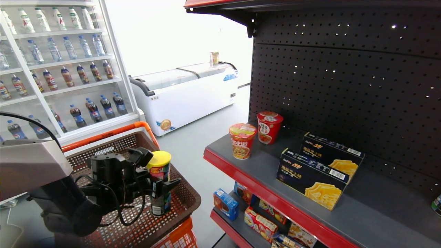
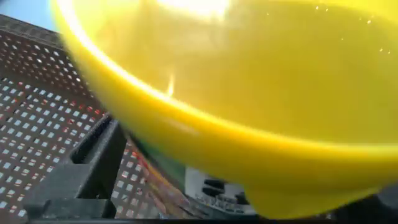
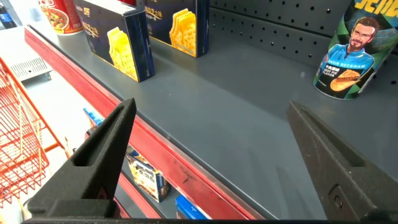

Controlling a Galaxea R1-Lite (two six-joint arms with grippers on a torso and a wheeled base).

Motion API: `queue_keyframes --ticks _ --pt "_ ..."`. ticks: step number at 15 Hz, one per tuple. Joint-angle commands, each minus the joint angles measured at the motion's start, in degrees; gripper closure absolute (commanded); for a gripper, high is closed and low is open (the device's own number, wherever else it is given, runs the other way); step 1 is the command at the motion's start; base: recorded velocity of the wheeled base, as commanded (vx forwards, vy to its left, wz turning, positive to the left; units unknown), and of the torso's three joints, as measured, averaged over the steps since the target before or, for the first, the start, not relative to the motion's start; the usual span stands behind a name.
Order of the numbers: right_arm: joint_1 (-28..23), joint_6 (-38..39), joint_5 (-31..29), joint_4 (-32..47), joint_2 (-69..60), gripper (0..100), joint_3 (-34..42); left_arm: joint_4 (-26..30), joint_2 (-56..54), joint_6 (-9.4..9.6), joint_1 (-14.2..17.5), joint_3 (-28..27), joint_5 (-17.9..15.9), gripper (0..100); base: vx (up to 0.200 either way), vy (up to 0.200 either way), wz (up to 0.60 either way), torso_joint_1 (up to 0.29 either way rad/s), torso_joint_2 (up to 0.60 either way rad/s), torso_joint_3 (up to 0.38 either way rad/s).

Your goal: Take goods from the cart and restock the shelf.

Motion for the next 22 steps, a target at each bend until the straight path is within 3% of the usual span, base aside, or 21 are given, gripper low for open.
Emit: queue_keyframes --ticks 1,3,10,14,22 --pt "0.0 0.0 0.0 0.0 0.0 0 0.0 0.0 -0.2 -0.53 -1.4 -0.1 0.4 0 0.0 0.0 0.0 0.0 0.0 0.0" --pt "0.0 0.0 0.0 0.0 0.0 0 0.0 -0.1 -0.4 -1.32 -2.8 -0.2 2.0 0 0.0 0.0 0.0 0.0 0.0 0.0" --pt "0.1 0.0 0.0 0.0 0.0 0 0.0 -1.4 1.5 -1.59 -4.1 -1.8 2.0 0 0.0 0.0 0.0 0.0 0.0 0.0" --pt "0.0 0.0 0.0 0.0 0.0 0 0.0 -3.9 2.1 -4.66 -7.3 -1.8 2.9 0 0.0 0.0 0.0 0.0 0.0 0.0" --pt "0.0 0.0 0.0 0.0 0.0 0 0.0 -5.9 4.9 -4.66 -9.8 -3.0 3.7 0 0.0 0.0 0.0 0.0 0.0 0.0"
